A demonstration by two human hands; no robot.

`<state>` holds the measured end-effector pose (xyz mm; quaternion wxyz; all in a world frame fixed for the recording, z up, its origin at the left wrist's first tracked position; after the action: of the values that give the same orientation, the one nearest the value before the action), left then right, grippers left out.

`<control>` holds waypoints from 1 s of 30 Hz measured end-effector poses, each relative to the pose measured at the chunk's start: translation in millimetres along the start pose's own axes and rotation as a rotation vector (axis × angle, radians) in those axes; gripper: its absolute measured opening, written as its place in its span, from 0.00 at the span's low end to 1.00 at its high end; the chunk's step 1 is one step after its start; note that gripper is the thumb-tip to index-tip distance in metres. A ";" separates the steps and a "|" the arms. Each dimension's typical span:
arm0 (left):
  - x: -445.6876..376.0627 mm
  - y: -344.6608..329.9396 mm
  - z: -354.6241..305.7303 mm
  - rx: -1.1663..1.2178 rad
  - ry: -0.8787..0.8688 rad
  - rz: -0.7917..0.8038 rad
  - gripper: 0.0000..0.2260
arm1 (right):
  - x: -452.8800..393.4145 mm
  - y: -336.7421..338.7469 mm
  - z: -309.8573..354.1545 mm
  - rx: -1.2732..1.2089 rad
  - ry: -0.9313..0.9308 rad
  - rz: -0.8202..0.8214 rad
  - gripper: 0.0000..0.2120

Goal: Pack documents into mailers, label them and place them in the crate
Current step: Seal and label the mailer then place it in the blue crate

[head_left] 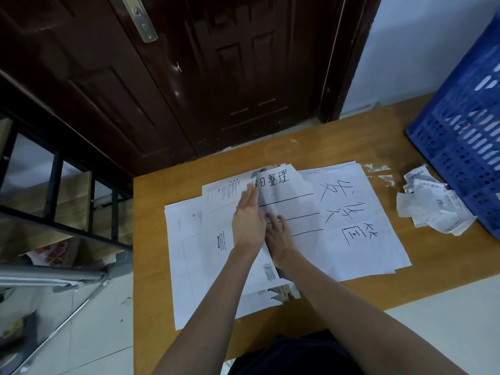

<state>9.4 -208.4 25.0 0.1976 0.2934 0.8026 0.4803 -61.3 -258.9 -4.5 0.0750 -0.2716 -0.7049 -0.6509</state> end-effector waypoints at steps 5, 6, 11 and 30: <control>1.8 -4.5 5.6 -0.055 0.003 0.017 0.25 | -12.4 4.6 -4.5 -0.401 0.014 -0.143 0.26; 1.7 -5.0 6.5 -0.057 0.005 0.018 0.25 | -14.7 4.5 -6.2 -0.424 0.018 -0.170 0.27; -0.3 -1.4 4.0 -0.009 0.029 0.002 0.25 | -17.7 6.2 -10.5 -0.304 0.038 -0.166 0.23; 5.6 1.8 6.8 0.074 -0.001 -0.006 0.24 | -28.0 -7.9 -12.0 -0.190 0.065 -0.061 0.41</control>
<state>9.8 -199.6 23.2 0.1884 0.2983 0.8207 0.4494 -44.5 -278.5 -22.6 0.0520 -0.2347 -0.6450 -0.7254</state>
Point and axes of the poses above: each hand's wrist, its own x-axis away from the middle knuckle, its own y-axis out of the back of the hand, z = x × y, the point moved 1 cm from there along -x, towards the middle knuckle, and after that the axes turned 8 degrees about -y, right-handed, at the moved point
